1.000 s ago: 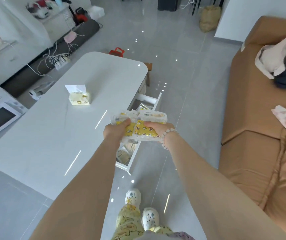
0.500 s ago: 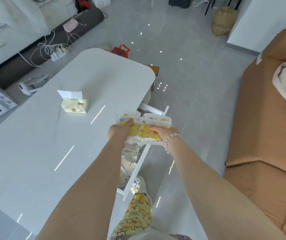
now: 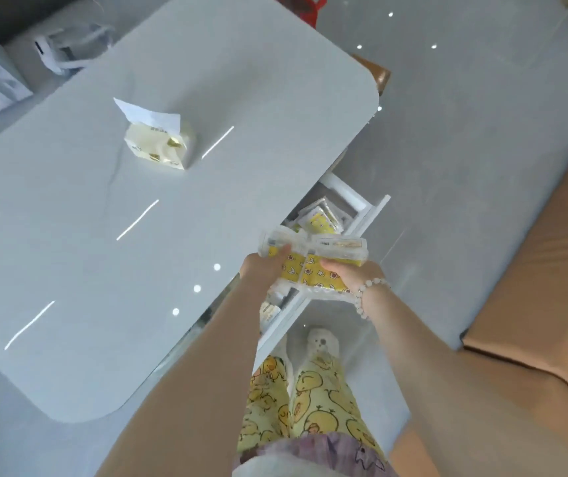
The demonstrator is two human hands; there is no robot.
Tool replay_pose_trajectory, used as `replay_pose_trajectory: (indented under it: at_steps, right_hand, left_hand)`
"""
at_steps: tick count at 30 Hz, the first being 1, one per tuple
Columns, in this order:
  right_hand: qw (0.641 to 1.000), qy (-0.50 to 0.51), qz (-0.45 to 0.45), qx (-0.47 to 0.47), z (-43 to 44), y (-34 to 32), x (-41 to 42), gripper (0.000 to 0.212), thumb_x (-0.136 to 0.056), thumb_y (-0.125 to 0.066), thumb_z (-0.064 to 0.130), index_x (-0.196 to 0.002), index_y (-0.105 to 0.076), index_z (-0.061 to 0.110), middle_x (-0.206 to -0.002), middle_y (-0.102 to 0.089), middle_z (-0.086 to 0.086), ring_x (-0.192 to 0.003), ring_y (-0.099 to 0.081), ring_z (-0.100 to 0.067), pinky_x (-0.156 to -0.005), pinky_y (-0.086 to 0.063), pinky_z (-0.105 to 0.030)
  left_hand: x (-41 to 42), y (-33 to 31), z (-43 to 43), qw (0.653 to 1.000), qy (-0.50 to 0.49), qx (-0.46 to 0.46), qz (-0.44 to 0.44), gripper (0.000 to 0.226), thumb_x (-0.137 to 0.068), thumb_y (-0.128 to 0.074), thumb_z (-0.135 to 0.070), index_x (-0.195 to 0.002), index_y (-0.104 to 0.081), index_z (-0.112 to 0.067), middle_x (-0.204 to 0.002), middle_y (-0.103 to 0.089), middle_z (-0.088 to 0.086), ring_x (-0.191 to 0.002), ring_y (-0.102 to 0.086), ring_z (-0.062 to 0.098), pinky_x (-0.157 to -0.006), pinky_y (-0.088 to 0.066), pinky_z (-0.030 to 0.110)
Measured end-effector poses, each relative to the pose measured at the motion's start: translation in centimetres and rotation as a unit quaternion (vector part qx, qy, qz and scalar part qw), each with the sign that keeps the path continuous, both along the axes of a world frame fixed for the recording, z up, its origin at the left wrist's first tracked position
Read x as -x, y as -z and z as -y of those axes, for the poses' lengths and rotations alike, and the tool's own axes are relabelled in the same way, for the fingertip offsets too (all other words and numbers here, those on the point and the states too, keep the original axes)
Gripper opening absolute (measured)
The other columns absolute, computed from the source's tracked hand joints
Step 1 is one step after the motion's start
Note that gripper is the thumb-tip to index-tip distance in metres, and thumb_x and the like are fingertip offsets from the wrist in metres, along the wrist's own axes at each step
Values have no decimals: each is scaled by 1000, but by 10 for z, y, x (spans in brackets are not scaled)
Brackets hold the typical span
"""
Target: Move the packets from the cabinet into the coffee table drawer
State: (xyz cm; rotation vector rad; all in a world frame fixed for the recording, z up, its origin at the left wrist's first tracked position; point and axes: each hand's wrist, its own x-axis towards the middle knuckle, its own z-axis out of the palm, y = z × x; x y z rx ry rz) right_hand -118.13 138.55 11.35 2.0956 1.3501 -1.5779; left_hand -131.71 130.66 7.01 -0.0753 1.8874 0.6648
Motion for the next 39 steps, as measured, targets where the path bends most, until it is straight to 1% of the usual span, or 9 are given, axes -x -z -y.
replay_pose_trajectory:
  at_steps: [4,6,9,15,20,23,29,34,39]
  right_hand:
    - [997,-50,42,43,-13,55,13,85,-68,-76,55,-130,-51,2,-129,-55,-12,-113,-55,-27,-90,-44,-34]
    - [992,-95,58,59,-22,83,24,90,-67,-75,57,-134,-48,2,-133,-53,-13,-118,-53,-28,-95,-44,-36]
    - [979,-175,87,64,-43,125,45,85,-72,-72,56,-132,-49,0,-128,-56,-14,-111,-57,-29,-87,-46,-34]
    - [958,-252,133,22,-92,206,60,77,-71,-73,53,-125,-54,0,-118,-60,-13,-107,-58,-30,-86,-48,-34]
    - [940,-305,152,16,-127,266,71,61,-77,-72,41,-117,-55,-2,-110,-60,-16,-90,-55,-28,-80,-48,-34]
    - [926,-343,154,-9,-151,293,80,55,-88,-63,31,-122,-50,-10,-122,-57,-23,-104,-56,-33,-94,-44,-37]
    - [902,-393,180,-16,-185,332,84,51,-88,-63,27,-122,-46,-6,-107,-50,-15,-107,-52,-31,-93,-42,-37]
    - [906,-383,170,-55,-193,346,77,35,-82,-68,33,-84,-49,3,-86,-57,-13,-97,-60,-32,-81,-48,-36]
    - [896,-377,201,-120,-196,349,76,54,-86,-65,21,-128,-38,3,-117,-56,-14,-111,-55,-30,-77,-39,-29]
  left_hand:
    - [6,53,2,999,-28,23,31,66,-82,-59,-58,-126,-55,-8,-106,-60,8,-96,-60,25,-78,-48,32]
    - [6,81,1,996,-63,31,55,67,-75,-64,-58,-120,-60,-8,-98,-63,7,-81,-61,22,-61,-47,29]
    - [1,128,-4,988,-126,56,76,59,-74,-68,-53,-109,-61,-6,-80,-58,3,-58,-50,17,-48,-39,25]
    - [-19,201,-44,977,-152,76,127,49,-84,-62,-52,-105,-51,-9,-72,-46,-2,-61,-45,9,-49,-37,19]
    - [-15,256,-79,976,-182,54,111,46,-90,-57,-36,-125,-52,-7,-105,-60,8,-96,-59,25,-75,-47,29]
    - [-4,284,-101,987,-146,16,66,30,-92,-53,-27,-117,-55,-9,-88,-56,4,-91,-55,26,-72,-43,27]
    - [7,316,-131,998,-26,44,-36,43,-95,-49,-36,-133,-45,-15,-127,-55,8,-116,-53,28,-86,-45,33]
    - [10,322,-147,994,6,76,-77,38,-97,-48,-36,-129,-48,-15,-124,-55,7,-112,-54,28,-77,-43,31]
    - [9,327,-155,979,96,124,-126,45,-95,-50,-42,-135,-45,-20,-130,-54,5,-120,-50,27,-88,-46,36]
